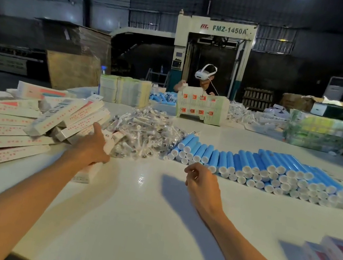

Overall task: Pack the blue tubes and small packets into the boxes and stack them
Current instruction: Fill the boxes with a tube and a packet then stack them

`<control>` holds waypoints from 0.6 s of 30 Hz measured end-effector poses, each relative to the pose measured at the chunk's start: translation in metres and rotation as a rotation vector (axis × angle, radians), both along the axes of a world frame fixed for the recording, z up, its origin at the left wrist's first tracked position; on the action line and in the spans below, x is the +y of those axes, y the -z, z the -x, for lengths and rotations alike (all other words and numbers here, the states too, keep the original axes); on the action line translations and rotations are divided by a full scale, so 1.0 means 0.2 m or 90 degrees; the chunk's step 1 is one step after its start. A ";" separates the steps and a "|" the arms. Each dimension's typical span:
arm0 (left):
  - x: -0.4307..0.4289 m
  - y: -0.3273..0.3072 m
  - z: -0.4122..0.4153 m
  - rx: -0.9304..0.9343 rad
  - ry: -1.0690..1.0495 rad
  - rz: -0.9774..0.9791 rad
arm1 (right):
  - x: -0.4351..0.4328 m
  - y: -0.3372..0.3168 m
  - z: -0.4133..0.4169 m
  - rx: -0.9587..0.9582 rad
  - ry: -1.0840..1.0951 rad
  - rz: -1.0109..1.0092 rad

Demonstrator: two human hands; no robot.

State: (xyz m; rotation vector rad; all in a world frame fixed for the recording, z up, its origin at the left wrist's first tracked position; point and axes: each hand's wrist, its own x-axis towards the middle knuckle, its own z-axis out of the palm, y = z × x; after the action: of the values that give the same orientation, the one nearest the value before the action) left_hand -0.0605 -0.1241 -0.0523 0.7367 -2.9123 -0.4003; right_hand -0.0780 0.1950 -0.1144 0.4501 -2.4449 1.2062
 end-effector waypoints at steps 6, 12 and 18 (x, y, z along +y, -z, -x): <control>0.15 -0.16 -0.05 0.231 0.072 -0.181 | 0.00 0.02 0.02 -0.018 0.015 -0.006; 0.48 -0.08 0.02 0.381 0.237 -0.757 | 0.00 -0.02 0.03 -0.021 0.049 0.016; 0.59 0.17 0.05 0.423 0.226 -0.988 | -0.04 -0.28 0.28 -0.046 0.126 0.030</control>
State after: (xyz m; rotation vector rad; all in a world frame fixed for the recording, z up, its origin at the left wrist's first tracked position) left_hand -0.0713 -0.0055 -0.0862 0.0207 -1.6143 -2.3852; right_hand -0.1338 0.1873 -0.0593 0.1490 -2.4481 1.2122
